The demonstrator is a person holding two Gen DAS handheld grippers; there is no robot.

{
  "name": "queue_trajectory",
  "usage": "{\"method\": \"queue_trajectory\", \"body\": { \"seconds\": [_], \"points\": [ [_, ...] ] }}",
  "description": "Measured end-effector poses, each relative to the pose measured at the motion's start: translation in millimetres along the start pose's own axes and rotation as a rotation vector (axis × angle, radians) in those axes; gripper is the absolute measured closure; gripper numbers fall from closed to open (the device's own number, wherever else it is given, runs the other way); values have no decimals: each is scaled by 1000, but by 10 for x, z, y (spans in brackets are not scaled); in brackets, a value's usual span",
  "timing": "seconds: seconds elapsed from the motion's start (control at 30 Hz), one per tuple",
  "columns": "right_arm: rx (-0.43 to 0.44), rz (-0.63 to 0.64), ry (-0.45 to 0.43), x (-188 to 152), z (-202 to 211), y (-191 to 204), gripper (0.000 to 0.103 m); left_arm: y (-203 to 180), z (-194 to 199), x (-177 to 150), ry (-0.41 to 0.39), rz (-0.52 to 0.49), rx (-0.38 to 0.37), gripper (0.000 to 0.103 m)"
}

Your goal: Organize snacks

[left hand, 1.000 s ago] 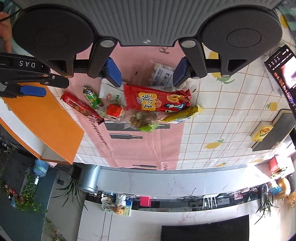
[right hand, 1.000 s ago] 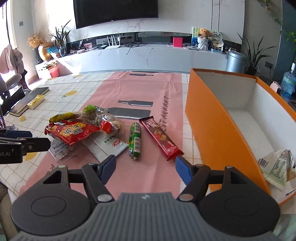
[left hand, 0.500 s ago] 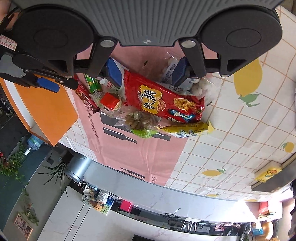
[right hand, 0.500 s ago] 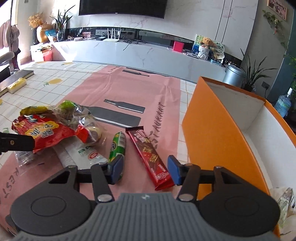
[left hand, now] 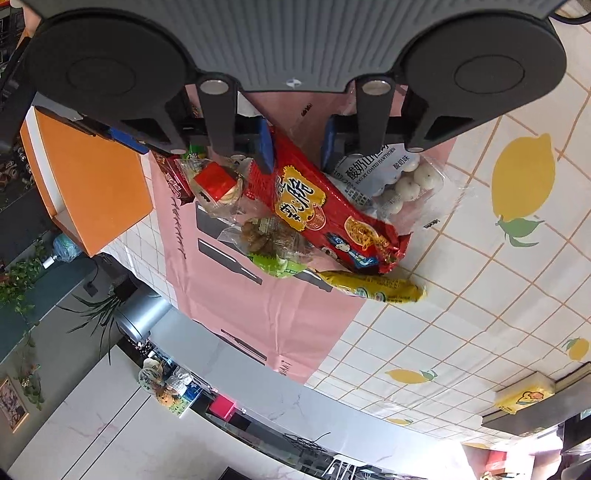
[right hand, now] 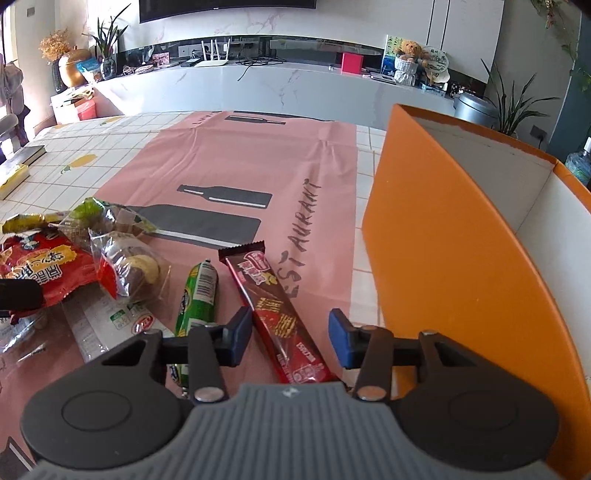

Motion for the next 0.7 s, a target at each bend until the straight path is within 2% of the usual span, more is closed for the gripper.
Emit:
{"method": "queue_trajectory", "body": {
  "seconds": [0.13,0.27,0.53,0.63,0.7],
  "points": [
    [-7,37,-4,-26,33,89,80,-3,72,-18,9,-40,-9,93],
    [8,11,5,-47,136,126,81,38,175,-50,29,-68,-25,96],
    [63,-140,76,-284,372,192,82,154,360,-218,173,-162,-99,97],
    [68,-130,79,-364,446,275,84,172,356,-301,201,-221,-58,97],
    [81,-126,82,-403,458,308,84,199,335,-348,210,-234,-30,94]
  ]
}}
Point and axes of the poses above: each gripper's, at about its wrist camera, not at the fingertips, and z roughly against the way its jaws point, y to its left, x to its top, the point moved 2 cm from there along -z, roughly the way its jaws point, and after that the axes turned 15 degrees about x, right-handed, at the moved point
